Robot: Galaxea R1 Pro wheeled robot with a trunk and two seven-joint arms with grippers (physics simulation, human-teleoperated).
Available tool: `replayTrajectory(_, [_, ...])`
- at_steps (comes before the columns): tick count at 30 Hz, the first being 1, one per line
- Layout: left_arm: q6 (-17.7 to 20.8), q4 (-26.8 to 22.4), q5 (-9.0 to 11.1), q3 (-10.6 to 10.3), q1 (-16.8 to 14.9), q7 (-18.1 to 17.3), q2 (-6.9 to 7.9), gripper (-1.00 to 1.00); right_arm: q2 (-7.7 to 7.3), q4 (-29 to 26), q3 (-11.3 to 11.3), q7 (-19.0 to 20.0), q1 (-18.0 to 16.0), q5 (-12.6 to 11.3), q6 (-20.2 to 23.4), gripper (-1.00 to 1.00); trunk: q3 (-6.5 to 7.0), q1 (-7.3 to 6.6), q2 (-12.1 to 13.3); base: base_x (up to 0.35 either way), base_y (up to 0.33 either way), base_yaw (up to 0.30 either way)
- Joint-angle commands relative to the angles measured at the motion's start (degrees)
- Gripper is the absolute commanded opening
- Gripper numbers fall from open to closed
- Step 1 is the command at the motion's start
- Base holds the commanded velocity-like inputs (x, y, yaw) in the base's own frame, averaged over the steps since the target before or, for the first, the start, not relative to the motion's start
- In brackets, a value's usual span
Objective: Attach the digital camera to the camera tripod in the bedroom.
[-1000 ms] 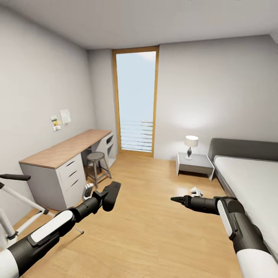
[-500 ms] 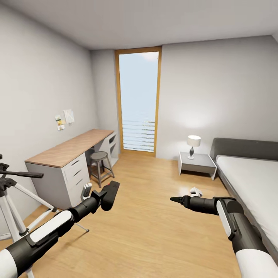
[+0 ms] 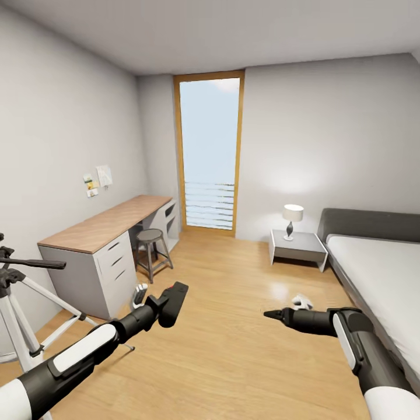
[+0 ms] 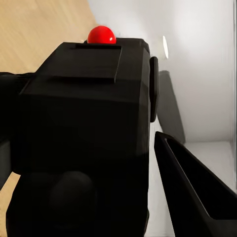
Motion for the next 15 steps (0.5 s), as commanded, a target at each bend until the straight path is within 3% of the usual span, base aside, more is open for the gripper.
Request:
replayTrajectory(1, [-0.03,-0.40,0.06,-0.44,-0.07,0.14,-0.29,-1.00,-0.32,0.32,-0.10,0.00,0.31,0.09,0.73,1.00,-0.02,0.03,-0.05,0.000,0.000,0.000])
replayTrajectory(4, [0.00,-0.07,-0.47,-1.47,-0.08,1.29,-1.25,-1.00,-1.25,1.29,-0.12,-0.97,1.07,1.34,0.93,1.00,-0.02,0.03,-0.05,0.000,0.000,0.000])
replayTrajectory(15, [0.26,3.52,-2.31,-5.26,0.03,5.49,-4.78,-1.00,-1.71,4.83,-0.20,-4.51,1.16,5.31,-2.75,1.00,-0.02,0.03,-0.05,0.000,0.000,0.000])
